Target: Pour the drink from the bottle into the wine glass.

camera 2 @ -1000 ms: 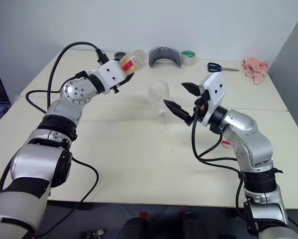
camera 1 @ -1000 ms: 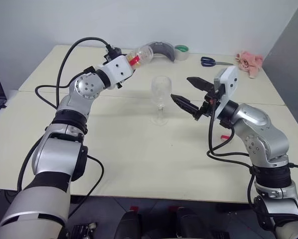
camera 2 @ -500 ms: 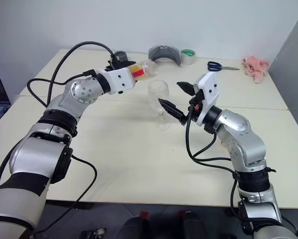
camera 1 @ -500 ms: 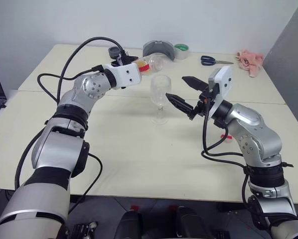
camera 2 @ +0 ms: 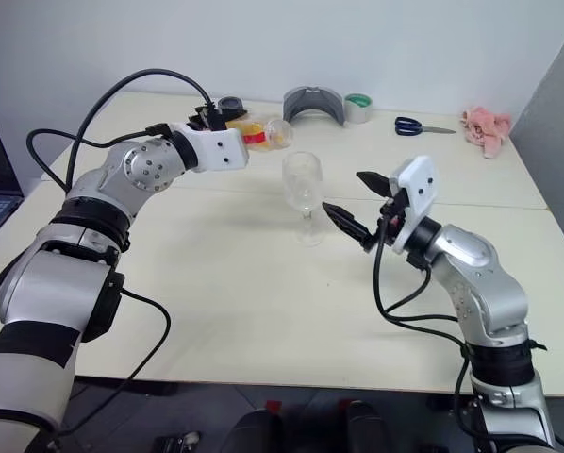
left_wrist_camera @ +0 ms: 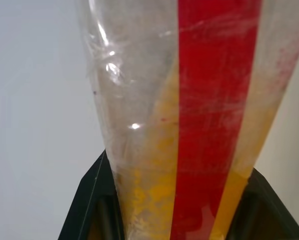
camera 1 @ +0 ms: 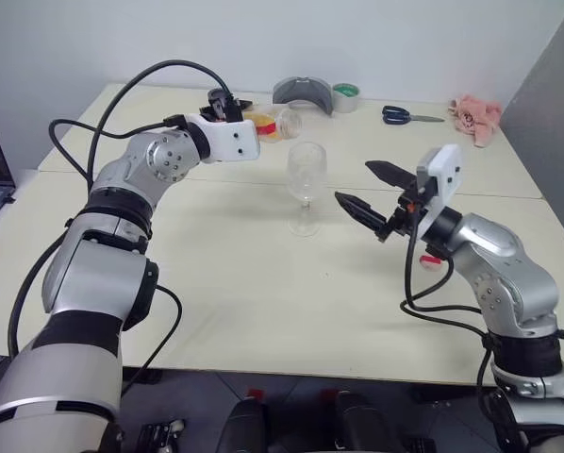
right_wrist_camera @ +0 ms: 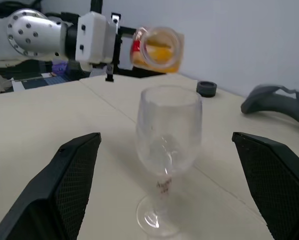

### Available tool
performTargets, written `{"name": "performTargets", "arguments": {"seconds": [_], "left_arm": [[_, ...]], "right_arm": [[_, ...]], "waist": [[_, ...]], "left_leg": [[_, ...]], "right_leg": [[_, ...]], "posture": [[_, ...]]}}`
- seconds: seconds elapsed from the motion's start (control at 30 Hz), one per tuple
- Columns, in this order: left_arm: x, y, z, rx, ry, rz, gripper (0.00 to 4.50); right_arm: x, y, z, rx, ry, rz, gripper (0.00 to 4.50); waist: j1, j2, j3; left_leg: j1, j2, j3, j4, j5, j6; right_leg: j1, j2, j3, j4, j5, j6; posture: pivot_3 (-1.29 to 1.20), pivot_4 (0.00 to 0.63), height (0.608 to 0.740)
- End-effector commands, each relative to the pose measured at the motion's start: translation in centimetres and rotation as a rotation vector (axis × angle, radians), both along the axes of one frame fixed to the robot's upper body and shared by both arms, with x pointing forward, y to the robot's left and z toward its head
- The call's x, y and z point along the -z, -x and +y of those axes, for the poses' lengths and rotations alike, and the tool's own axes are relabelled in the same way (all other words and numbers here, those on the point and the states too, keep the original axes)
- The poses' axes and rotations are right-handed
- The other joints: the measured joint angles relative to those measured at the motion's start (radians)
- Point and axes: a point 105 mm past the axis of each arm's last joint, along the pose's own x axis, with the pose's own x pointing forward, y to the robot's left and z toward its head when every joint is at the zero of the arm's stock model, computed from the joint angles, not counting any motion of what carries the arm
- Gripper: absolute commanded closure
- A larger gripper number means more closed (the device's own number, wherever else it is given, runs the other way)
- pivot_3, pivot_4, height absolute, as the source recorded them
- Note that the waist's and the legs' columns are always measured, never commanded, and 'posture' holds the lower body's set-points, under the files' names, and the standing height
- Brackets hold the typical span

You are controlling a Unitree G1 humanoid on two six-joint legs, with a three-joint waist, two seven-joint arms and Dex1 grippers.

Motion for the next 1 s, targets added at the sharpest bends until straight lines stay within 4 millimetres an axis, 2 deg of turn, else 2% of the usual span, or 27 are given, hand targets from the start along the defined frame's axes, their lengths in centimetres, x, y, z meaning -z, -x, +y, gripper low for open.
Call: {"name": "performTargets", "arguments": {"seconds": [0.03, 0.23, 0.47, 1.0], "left_arm": [[-3.1, 0.3, -0.5, 0.017, -0.003, -0.095, 2.73], [-3.1, 0.3, -0.8, 0.018, -0.058, -0.107, 2.73], [-3.3, 0.2, -0.8, 0.01, -0.107, -0.129, 2.73], [-3.8, 0.0, -0.6, -0.019, -0.208, -0.184, 2.73]], "right_arm": [[-1.2, 1.5, -0.5, -0.001, -0.025, -0.051, 0.0], [-0.6, 2.6, -1.5, 0.031, -0.018, -0.041, 0.0], [-0.6, 3.1, -1.4, 0.038, -0.023, -0.043, 0.0], [-0.5, 3.0, -1.4, 0.054, -0.023, -0.038, 0.0]], "waist": [[0.0, 0.0, 0.0], [-0.001, 0.0, 0.0], [-0.002, 0.0, 0.0], [-0.001, 0.0, 0.0]], "left_leg": [[0.0, 0.0, 0.0, 0.0, 0.0, 0.0], [0.0, 0.0, 0.0, 0.0, 0.0, 0.0], [0.0, -0.001, 0.0, 0.001, 0.0, 0.0], [0.0, -0.001, 0.0, 0.001, 0.0, 0.0]], "right_leg": [[0.0, 0.0, 0.0, 0.0, 0.0, 0.0], [0.0, 0.0, 0.0, 0.0, 0.0, 0.0], [0.0, 0.0, 0.0, 0.001, 0.0, 0.0], [0.0, 0.0, 0.0, 0.001, 0.0, 0.0]], "posture": [[0.0, 0.15, 0.74], [0.0, 0.15, 0.74], [0.0, 0.15, 0.74], [0.0, 0.15, 0.74]]}}
